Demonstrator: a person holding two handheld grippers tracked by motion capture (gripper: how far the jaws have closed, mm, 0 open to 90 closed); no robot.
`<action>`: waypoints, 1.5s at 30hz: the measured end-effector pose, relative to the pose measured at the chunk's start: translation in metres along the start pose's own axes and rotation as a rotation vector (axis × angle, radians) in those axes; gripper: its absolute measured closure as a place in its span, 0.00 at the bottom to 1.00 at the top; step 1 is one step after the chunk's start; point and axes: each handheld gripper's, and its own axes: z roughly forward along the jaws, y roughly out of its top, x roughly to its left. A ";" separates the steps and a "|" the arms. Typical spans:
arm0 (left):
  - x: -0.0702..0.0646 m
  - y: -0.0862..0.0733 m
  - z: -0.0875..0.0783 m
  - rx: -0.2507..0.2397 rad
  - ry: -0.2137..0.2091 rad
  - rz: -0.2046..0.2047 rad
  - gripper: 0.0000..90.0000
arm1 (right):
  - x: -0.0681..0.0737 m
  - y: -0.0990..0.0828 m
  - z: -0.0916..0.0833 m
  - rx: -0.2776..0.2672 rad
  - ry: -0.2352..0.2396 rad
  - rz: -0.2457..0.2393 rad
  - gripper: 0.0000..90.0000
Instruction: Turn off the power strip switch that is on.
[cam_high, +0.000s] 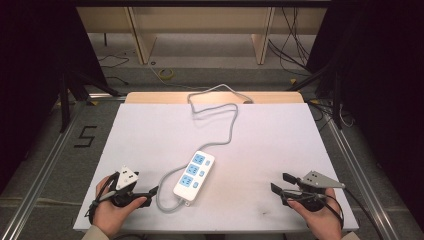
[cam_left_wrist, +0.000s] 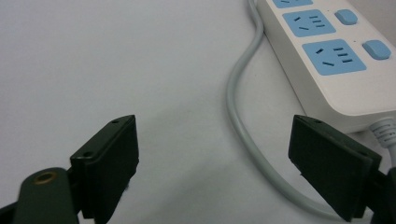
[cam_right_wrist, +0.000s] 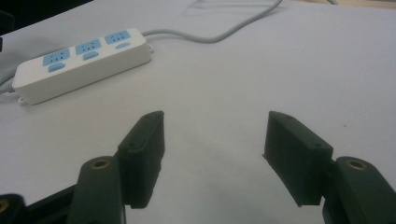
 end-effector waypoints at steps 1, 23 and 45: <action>0.000 0.000 0.000 -0.003 0.002 -0.002 0.18 | 0.000 0.000 0.000 0.000 -0.001 -0.001 0.43; -0.002 0.005 -0.007 -0.026 0.014 0.027 0.32 | 0.001 0.000 0.001 0.007 0.000 -0.012 0.43; 0.000 0.014 -0.018 0.078 0.095 0.034 1.00 | 0.002 0.000 0.002 0.015 0.006 -0.015 0.43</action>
